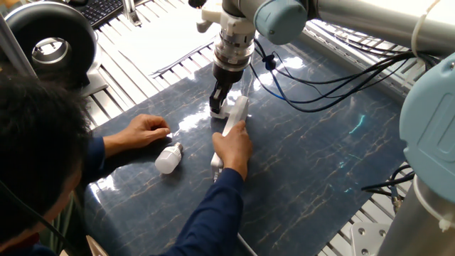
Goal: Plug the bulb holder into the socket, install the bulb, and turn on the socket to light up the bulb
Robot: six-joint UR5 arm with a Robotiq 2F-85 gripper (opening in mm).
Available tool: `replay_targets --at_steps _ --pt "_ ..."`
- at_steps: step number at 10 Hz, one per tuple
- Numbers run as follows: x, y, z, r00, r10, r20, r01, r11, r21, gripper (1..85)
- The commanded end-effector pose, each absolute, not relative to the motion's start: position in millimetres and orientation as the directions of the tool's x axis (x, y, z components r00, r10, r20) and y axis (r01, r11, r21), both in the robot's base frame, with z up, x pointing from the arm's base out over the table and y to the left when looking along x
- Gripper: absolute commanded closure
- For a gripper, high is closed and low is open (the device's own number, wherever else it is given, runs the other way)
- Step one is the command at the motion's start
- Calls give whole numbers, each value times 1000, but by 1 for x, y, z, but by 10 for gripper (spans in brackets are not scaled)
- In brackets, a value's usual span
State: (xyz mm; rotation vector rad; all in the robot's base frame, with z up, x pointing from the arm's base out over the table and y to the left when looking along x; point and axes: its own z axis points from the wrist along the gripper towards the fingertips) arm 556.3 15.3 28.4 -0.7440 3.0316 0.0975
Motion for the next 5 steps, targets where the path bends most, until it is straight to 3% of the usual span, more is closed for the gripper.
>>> replay_targets --at_steps 1,4,5 --pt "552 15 34 -889 -458 -16 -458 886 71 843" --pt "558 27 53 -908 -418 10 -417 906 76 843" --pt "561 29 41 -909 -415 -21 -416 906 75 843"
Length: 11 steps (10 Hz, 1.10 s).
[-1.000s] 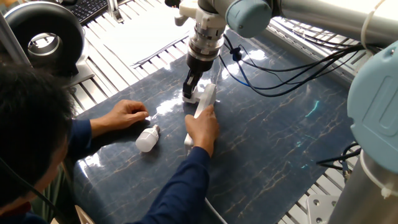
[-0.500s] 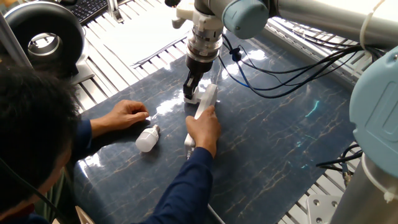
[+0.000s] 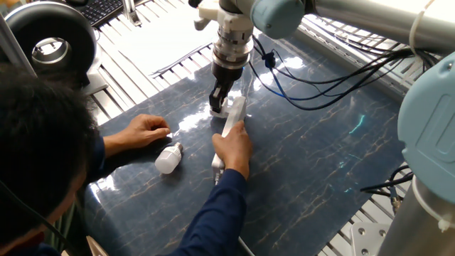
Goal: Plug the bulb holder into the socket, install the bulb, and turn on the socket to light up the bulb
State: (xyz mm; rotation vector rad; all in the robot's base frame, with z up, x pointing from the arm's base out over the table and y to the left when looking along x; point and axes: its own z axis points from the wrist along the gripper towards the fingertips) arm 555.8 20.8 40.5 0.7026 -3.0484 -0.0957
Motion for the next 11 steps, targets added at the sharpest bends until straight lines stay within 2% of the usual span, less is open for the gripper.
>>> replay_targets --at_steps 1,3,4,5,7,8,9,10,11 --pt "563 30 30 -904 -423 -59 -427 900 89 843" --pt "564 22 32 -893 -444 -66 -449 888 104 843" --pt "570 16 35 -882 -468 -52 -471 879 80 747" --pt "577 18 39 -866 -497 -56 -500 862 82 493" --pt "585 29 36 -864 -498 -75 -503 861 81 303" --pt "594 32 35 -862 -496 -105 -504 861 64 277" --pt "607 34 37 -850 -505 -148 -517 855 48 207" --pt "609 36 39 -833 -530 -158 -542 839 48 60" --pt "606 30 41 -816 -561 -137 -571 820 43 7"
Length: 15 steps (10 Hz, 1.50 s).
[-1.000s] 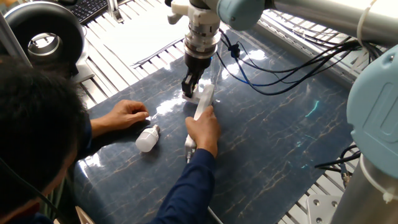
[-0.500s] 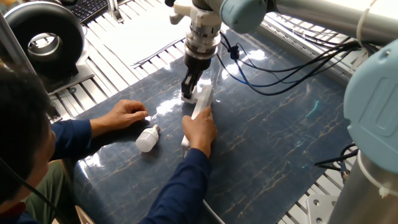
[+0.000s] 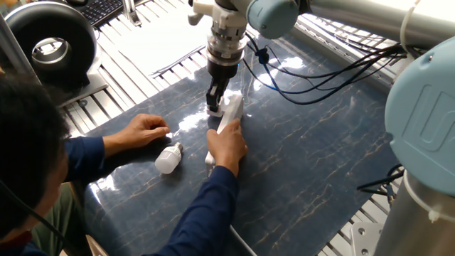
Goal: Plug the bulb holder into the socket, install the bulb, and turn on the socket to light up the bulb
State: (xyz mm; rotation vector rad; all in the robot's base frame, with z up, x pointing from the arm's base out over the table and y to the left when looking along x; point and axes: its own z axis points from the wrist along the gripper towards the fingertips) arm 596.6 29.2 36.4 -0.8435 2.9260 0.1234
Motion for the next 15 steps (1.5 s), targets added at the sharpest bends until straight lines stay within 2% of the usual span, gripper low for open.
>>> replay_targets --at_steps 1,5,8,11,12,14,15 --pt "605 32 41 -815 -562 -140 -572 819 50 7" --pt "605 44 42 -849 -505 -152 -521 848 92 7" --pt "597 59 56 -881 -460 -109 -472 871 137 7" --pt "618 53 87 -878 -476 -53 -479 874 88 7" --pt "630 46 95 -876 -482 -34 -483 874 58 40" --pt "656 37 102 -895 -446 -30 -446 895 12 307" --pt "659 40 103 -905 -425 -27 -426 905 16 777"
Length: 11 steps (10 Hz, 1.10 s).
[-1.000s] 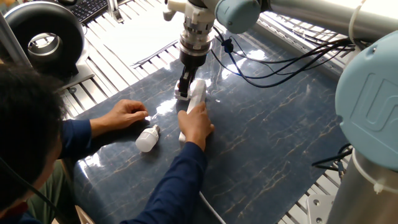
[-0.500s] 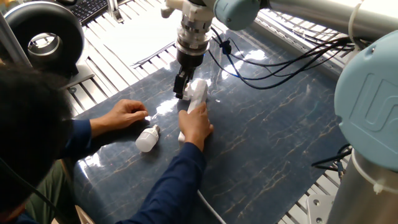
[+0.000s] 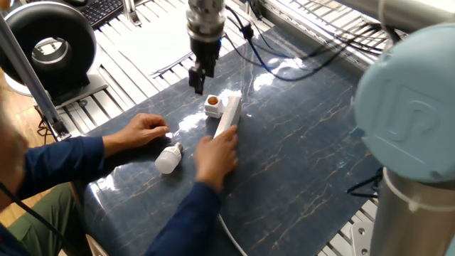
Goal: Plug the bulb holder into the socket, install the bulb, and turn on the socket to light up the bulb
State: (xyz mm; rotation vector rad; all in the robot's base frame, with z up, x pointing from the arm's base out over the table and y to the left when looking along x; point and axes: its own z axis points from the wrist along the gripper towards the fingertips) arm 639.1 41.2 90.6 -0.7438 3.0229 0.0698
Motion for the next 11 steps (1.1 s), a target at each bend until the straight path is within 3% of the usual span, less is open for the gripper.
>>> replay_targets --at_steps 1,4,5,8,9,11 --pt "667 42 102 -908 -416 -43 -417 909 16 847" --pt "680 53 97 -890 -447 -91 -453 890 60 847" --pt "687 36 98 -857 -508 -87 -508 861 -15 847" --pt "678 46 98 -891 -452 -54 -453 891 12 847" --pt "683 33 98 -867 -496 -43 -494 868 -46 847" --pt "685 29 95 -826 -563 -30 -561 826 -62 847"
